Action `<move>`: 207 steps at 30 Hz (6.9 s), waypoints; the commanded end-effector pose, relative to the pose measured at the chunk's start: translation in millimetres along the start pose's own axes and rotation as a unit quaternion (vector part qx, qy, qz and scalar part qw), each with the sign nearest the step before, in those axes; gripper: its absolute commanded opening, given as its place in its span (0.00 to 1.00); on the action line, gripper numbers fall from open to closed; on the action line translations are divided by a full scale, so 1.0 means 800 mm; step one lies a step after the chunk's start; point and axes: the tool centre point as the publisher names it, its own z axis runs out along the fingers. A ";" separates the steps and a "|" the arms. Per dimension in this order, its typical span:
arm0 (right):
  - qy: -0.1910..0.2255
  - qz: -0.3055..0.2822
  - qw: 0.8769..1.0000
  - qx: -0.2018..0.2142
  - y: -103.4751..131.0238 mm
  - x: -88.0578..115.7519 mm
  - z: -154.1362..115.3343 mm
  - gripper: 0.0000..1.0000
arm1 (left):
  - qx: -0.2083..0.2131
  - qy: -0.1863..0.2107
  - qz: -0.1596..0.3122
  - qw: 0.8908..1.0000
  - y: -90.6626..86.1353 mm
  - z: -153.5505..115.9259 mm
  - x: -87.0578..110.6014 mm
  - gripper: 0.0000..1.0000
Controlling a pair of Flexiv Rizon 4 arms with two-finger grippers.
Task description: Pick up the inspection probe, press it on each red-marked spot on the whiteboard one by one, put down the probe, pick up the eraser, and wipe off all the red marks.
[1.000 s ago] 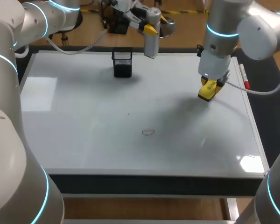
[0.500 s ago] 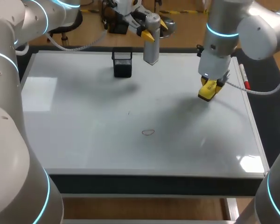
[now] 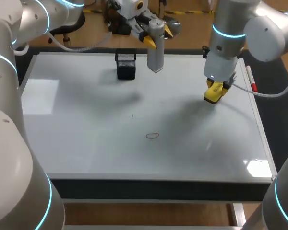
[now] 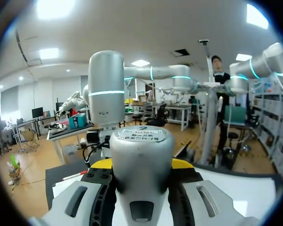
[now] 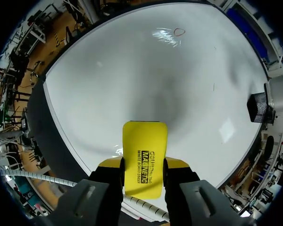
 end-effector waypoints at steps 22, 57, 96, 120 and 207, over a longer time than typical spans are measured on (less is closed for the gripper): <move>0.001 -0.001 1.000 0.001 -0.001 0.000 -0.001 0.00 | -0.005 -0.052 0.007 0.999 -0.003 0.078 0.104 0.00; 0.001 -0.001 1.000 0.001 -0.001 0.000 -0.001 0.00 | 0.009 -0.020 -0.012 1.000 0.040 0.170 0.181 0.00; 0.001 -0.001 1.000 0.001 -0.001 0.000 -0.001 0.00 | 0.015 0.013 -0.033 0.999 0.101 0.198 0.186 0.00; 0.001 -0.001 1.000 0.001 -0.001 0.000 -0.001 0.00 | -0.003 0.008 -0.037 0.999 0.116 0.186 0.197 0.00; 0.001 -0.001 1.000 0.001 -0.001 0.000 -0.001 0.00 | -0.059 -0.035 -0.034 0.997 0.084 -0.149 0.263 0.00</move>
